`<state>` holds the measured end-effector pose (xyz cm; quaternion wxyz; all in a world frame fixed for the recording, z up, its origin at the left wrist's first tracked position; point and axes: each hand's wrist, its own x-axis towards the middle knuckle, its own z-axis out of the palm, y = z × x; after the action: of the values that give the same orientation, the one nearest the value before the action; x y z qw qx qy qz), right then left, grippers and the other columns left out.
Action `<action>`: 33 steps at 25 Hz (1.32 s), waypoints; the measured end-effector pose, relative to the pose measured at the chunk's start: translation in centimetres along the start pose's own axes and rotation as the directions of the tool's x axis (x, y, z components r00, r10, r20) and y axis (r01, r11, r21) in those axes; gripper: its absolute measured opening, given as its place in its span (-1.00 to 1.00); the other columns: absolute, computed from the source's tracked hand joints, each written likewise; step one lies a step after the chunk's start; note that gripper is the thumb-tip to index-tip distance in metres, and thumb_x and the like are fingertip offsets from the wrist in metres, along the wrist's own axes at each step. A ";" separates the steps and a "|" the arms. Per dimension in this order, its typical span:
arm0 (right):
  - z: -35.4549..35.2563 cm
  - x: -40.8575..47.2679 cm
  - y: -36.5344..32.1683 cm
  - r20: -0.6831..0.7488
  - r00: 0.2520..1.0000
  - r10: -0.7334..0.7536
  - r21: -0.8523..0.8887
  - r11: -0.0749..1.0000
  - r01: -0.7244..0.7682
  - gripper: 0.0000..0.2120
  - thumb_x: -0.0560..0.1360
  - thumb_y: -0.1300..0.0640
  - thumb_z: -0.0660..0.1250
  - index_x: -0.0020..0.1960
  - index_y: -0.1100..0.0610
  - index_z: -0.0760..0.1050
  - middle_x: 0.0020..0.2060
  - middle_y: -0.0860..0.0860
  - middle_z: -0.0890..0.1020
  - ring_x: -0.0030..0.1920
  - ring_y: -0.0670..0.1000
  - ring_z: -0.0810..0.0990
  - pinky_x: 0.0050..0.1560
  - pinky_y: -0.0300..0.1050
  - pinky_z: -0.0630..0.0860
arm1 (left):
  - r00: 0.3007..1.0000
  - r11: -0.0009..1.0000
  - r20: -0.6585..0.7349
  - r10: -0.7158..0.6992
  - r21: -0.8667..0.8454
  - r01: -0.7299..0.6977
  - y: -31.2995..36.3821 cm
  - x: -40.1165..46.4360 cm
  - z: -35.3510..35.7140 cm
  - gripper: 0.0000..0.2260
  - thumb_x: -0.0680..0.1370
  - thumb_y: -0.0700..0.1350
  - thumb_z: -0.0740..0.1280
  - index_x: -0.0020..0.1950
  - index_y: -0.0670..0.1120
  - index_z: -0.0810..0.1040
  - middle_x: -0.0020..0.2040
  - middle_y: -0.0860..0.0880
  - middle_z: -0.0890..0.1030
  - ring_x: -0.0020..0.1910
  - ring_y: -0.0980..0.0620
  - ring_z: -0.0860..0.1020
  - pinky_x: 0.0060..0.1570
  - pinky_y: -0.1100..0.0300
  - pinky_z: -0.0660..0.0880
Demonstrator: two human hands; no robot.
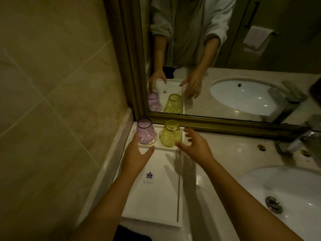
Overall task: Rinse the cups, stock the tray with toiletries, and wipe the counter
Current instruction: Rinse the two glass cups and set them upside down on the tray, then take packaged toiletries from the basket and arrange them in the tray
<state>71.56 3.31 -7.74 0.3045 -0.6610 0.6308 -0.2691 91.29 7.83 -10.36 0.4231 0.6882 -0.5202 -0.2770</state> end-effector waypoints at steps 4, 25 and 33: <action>-3.4 -5.4 0.0 -0.040 0.998 -0.039 -0.144 0.989 0.033 -0.54 0.43 -0.07 0.36 0.28 0.03 0.41 0.22 0.04 0.54 0.15 0.04 0.53 0.12 0.01 0.51 | 0.975 0.964 0.218 0.047 0.247 -0.102 3.5 -3.3 -0.3 -0.50 0.47 0.10 0.32 0.38 0.00 0.34 0.26 -0.09 0.54 0.17 -0.08 0.51 0.04 0.17 0.42; -32.8 -43.9 17.1 -0.371 0.916 -0.152 -0.668 0.729 -0.149 -0.68 0.48 -0.09 0.22 0.11 0.08 0.51 0.00 0.04 0.61 -0.02 0.06 0.54 0.04 -0.01 0.43 | 0.610 0.456 0.485 0.627 0.407 -0.792 26.3 -39.5 17.9 -0.56 0.51 0.22 0.10 0.17 -0.04 0.50 0.06 -0.05 0.61 0.01 -0.03 0.54 0.00 0.07 0.40; -40.6 -49.5 22.1 -0.456 0.859 -0.231 -0.704 0.685 -0.189 -0.71 0.49 -0.02 0.23 0.11 0.11 0.52 0.00 0.05 0.60 0.00 0.06 0.52 0.06 -0.01 0.36 | 0.495 0.377 0.476 0.727 0.326 -0.867 33.1 -45.9 23.9 -0.55 0.52 0.19 0.11 0.25 -0.06 0.46 0.11 -0.06 0.59 0.06 -0.06 0.53 0.11 0.03 0.39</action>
<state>23.75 49.75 4.47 -0.1652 -0.6380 0.7338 -0.1649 41.72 41.14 4.12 0.2262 0.3921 -0.8910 0.0336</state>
